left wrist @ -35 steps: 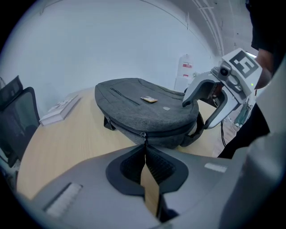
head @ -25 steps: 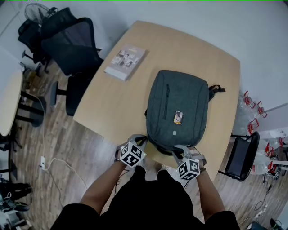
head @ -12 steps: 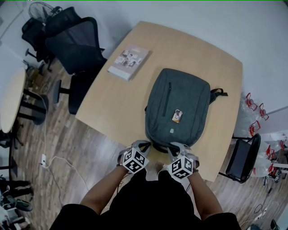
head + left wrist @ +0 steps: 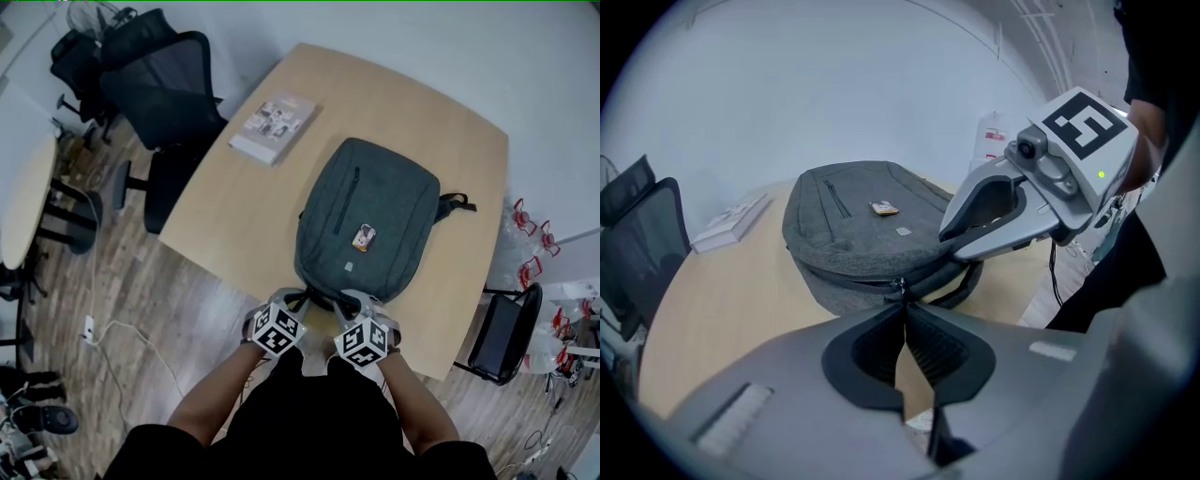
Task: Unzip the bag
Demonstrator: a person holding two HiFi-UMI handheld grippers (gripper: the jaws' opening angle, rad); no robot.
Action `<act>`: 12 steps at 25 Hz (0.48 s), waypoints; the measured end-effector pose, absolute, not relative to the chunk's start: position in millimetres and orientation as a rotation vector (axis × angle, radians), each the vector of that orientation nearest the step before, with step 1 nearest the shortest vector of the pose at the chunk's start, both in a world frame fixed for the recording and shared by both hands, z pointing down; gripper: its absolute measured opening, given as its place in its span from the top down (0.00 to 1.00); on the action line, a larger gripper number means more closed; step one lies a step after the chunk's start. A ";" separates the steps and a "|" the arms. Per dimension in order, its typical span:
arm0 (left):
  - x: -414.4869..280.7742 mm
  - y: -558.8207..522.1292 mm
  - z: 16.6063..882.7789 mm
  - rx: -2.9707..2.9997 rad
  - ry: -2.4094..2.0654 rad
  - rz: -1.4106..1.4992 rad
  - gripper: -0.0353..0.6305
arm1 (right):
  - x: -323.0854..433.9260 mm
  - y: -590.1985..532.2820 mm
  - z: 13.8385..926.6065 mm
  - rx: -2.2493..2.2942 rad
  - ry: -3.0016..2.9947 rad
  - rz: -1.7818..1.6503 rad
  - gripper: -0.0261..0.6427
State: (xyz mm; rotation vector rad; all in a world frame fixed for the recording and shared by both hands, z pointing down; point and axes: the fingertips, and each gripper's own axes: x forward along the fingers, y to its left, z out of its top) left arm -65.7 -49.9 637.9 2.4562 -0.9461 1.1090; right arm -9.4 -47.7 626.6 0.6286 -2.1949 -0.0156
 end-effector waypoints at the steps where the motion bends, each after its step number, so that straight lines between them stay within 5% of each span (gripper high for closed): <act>1: -66.5 -50.3 638.3 2.454 -0.950 1.105 0.91 | -11.4 -42.9 622.7 0.589 -2.236 -0.022 0.82; 4: -67.5 -52.2 638.2 2.450 -0.958 1.090 0.91 | -5.6 -27.4 610.4 0.473 -2.333 -0.074 0.61; 12: -67.9 -51.6 638.4 2.453 -0.956 1.104 0.91 | 77.4 -39.1 629.5 0.348 -2.118 -0.324 0.59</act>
